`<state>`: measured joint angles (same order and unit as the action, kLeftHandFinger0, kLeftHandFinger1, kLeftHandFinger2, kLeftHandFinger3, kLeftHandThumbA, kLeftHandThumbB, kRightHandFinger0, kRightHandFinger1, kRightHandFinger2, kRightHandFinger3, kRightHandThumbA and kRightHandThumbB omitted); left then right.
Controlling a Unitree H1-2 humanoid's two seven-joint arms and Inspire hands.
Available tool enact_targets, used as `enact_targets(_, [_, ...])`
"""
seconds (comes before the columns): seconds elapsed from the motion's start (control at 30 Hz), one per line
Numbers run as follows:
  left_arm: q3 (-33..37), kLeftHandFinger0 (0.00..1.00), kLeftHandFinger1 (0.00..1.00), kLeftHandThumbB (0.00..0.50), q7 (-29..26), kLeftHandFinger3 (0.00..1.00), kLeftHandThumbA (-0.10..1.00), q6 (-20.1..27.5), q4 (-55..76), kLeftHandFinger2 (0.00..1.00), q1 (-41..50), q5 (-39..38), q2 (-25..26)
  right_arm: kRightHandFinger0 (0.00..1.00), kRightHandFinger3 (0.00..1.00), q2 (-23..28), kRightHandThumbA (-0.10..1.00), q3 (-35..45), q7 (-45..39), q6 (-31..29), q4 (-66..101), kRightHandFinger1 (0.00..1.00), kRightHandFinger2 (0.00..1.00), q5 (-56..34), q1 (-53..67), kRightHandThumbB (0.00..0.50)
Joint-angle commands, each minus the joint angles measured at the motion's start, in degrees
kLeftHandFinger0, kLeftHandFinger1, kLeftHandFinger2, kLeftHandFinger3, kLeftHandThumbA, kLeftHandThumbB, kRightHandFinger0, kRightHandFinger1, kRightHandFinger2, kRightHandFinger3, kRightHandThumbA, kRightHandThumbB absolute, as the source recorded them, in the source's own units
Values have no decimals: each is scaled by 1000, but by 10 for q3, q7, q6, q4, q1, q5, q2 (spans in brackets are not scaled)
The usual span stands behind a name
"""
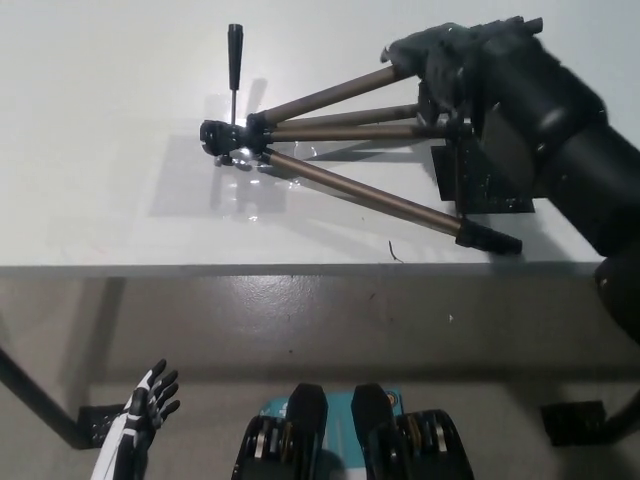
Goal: A tripod lies near the right hand side of the table and the robot grab a leg of the tripod using its right hand and put it up right.
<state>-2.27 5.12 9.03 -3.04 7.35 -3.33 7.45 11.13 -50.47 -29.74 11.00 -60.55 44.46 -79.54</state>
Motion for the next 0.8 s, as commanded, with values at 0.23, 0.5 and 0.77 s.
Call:
enact_targets(0.23, [1,1000,1000,222,10,1000,1000,16,15,1000,0,-2,8,0,273,21,55,-140,460,-78,-99,0,117,169,31,362])
enact_targets(0.5, [3,1000,1000,192,18,1000,1000,24,8,1000,5,-10,10,0,251,33,-97,-55,537,-138,-99,76,450,82,45,322])
enact_targets(0.77, [4,1000,1000,181,19,1000,1000,31,2,1000,4,-9,10,0,386,15,-100,152,534,-209,-82,268,789,-93,46,94])
